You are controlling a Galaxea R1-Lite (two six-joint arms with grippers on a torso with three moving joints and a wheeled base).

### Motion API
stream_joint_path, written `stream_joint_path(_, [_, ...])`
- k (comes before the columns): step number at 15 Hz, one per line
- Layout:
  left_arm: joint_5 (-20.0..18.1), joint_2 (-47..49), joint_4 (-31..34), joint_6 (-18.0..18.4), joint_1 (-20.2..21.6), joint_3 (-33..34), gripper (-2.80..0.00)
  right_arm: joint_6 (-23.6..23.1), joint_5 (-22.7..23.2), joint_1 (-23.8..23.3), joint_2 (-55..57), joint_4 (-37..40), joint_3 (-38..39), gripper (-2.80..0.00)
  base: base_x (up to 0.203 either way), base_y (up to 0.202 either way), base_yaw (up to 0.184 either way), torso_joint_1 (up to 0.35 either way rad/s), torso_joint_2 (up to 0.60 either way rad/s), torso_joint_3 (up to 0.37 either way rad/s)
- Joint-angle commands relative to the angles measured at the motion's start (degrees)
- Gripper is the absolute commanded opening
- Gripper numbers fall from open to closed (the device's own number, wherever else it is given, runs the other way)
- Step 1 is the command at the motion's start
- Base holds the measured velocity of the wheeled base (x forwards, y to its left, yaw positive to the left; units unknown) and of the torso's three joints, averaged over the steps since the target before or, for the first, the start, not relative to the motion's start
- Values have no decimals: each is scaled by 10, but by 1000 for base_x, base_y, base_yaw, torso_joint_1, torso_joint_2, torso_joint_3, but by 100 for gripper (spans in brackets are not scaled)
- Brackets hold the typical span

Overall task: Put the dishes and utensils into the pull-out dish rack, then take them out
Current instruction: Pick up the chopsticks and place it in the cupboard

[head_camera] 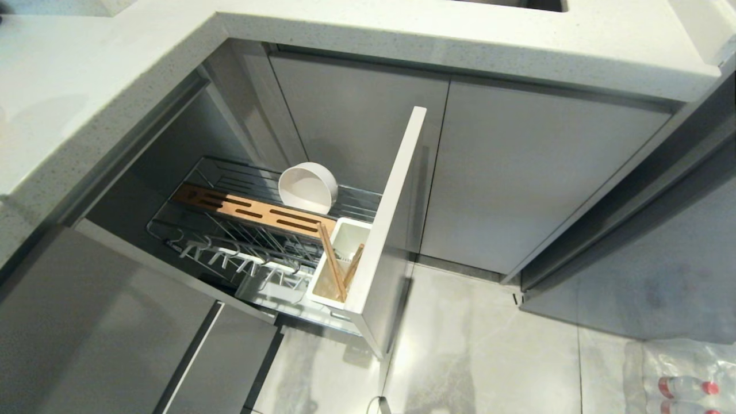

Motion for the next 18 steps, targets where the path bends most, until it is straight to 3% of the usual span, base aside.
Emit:
stream_joint_path(1, [-5, -3, 6, -4, 9, 4, 0, 0, 0, 0, 0, 0, 1, -280, 0, 0, 0, 0, 0, 0])
stream_joint_path(5, [-50, 7, 11, -8, 9, 6, 0, 0, 0, 0, 0, 0, 1, -280, 0, 0, 0, 0, 0, 0])
stream_joint_path(12, [-91, 61, 8, -7, 9, -23, 0, 0, 0, 0, 0, 0, 1, -280, 0, 0, 0, 0, 0, 0])
stream_joint_path(18, [-95, 81, -6, -5, 8, -25, 0, 0, 0, 0, 0, 0, 1, -280, 0, 0, 0, 0, 0, 0])
